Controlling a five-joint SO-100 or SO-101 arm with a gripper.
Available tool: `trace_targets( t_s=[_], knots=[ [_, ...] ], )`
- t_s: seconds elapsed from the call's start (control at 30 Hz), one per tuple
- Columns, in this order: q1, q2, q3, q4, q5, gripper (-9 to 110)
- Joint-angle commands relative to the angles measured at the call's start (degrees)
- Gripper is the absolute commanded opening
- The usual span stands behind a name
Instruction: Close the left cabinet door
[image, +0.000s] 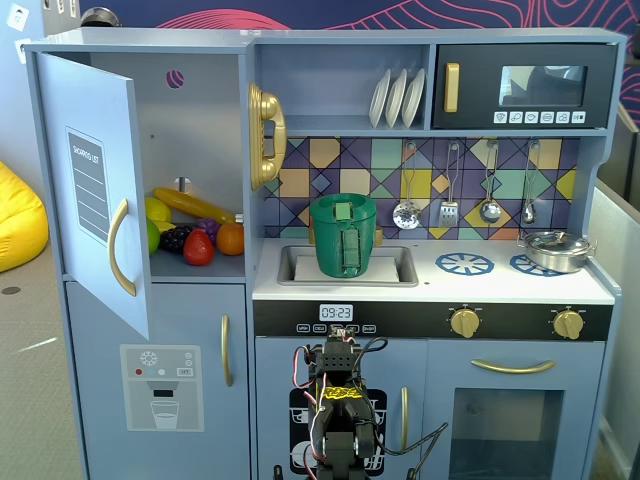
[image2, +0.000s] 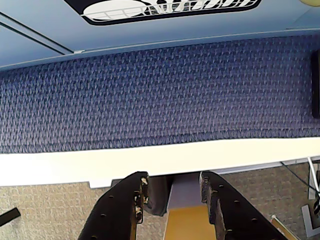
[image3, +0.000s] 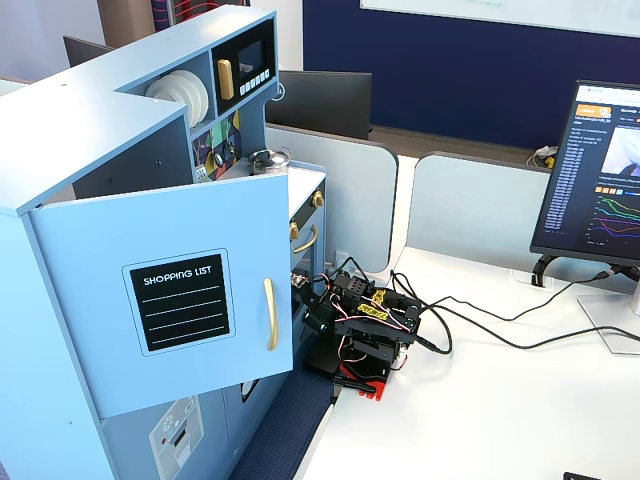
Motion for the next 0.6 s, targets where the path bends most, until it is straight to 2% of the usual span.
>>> trace_targets(
  t_s=[0.0,0.3,0.57],
  knots=[
    [-2.9,-0.2,-0.4,10.3,1.4,0],
    [-4.4,-0.2,-0.4,10.3,1.6,0],
    [-20.7,-1.0,-1.5,-0.4,4.7,0]
  ],
)
